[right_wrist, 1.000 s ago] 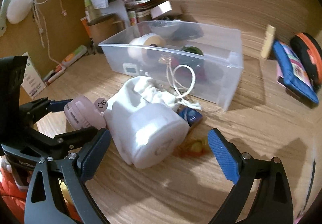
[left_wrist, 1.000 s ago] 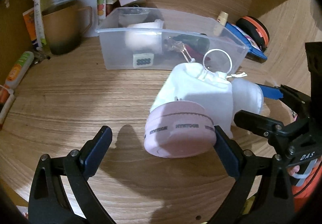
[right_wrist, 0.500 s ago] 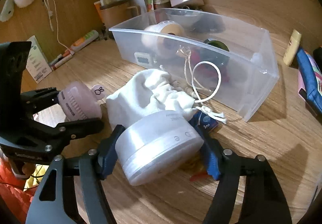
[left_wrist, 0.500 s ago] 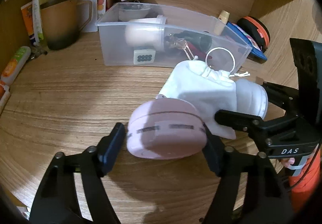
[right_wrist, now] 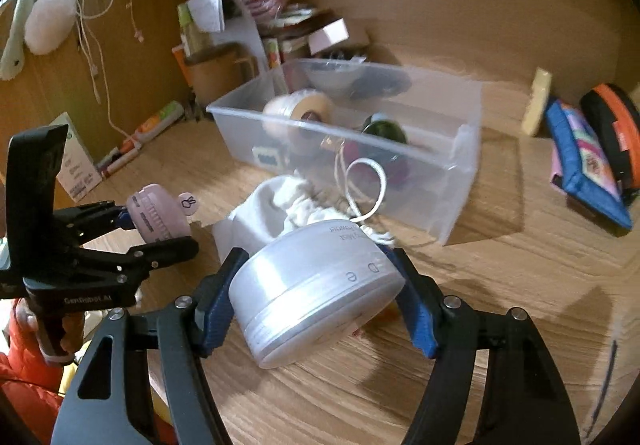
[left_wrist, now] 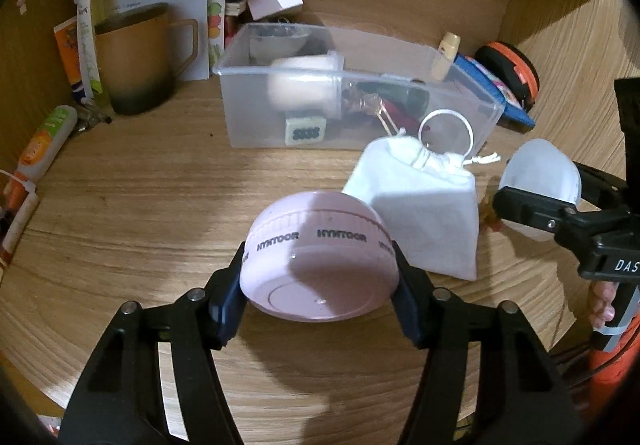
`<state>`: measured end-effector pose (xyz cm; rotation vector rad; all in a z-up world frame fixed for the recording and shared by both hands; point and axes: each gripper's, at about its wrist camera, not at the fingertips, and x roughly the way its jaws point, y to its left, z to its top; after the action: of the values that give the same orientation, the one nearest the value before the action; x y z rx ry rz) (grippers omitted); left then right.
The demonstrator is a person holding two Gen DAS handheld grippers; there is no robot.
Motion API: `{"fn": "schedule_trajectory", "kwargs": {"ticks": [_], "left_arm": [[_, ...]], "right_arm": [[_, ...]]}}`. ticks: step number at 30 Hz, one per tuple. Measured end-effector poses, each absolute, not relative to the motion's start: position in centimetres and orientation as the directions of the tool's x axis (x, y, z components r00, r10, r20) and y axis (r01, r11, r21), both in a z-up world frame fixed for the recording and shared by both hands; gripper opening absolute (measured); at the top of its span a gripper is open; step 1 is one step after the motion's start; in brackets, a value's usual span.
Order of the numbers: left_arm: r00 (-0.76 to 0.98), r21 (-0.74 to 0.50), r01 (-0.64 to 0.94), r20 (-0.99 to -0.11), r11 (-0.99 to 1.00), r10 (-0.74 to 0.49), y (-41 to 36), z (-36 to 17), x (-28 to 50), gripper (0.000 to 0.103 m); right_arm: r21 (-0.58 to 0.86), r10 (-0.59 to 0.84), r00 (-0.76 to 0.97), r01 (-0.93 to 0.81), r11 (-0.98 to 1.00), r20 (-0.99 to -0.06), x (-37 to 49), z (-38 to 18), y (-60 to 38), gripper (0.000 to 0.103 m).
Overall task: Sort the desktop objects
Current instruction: 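Grasp the pink container with the left gripper while the right grasps the white case, then carry both containers into the clear box and open both grippers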
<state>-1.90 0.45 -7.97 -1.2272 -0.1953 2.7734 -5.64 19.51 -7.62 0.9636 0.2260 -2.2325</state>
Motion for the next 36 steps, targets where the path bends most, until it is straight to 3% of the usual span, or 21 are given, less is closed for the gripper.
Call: {"fn": "schedule_trajectory", "kwargs": {"ticks": [17, 23, 36], "left_arm": [[-0.748, -0.126, -0.018, -0.657, -0.992, 0.097, -3.4, -2.0, -2.5, 0.062], [-0.743, -0.182, -0.075, -0.645, -0.98, 0.177, -3.9, 0.2, -4.2, 0.062], [-0.761, -0.09, -0.076, -0.638, -0.993, 0.117, -3.2, 2.0, -10.3, 0.062]], "right_arm": [[0.07, -0.544, -0.555, 0.657, -0.751, -0.629, -5.9, -3.7, 19.6, 0.068], [0.138, -0.569, -0.549, 0.634, -0.761, -0.612, -8.6, -2.8, 19.3, 0.068], [0.199, -0.559, -0.542, 0.583, -0.788, -0.627, -15.1, -2.7, 16.3, 0.068]]}}
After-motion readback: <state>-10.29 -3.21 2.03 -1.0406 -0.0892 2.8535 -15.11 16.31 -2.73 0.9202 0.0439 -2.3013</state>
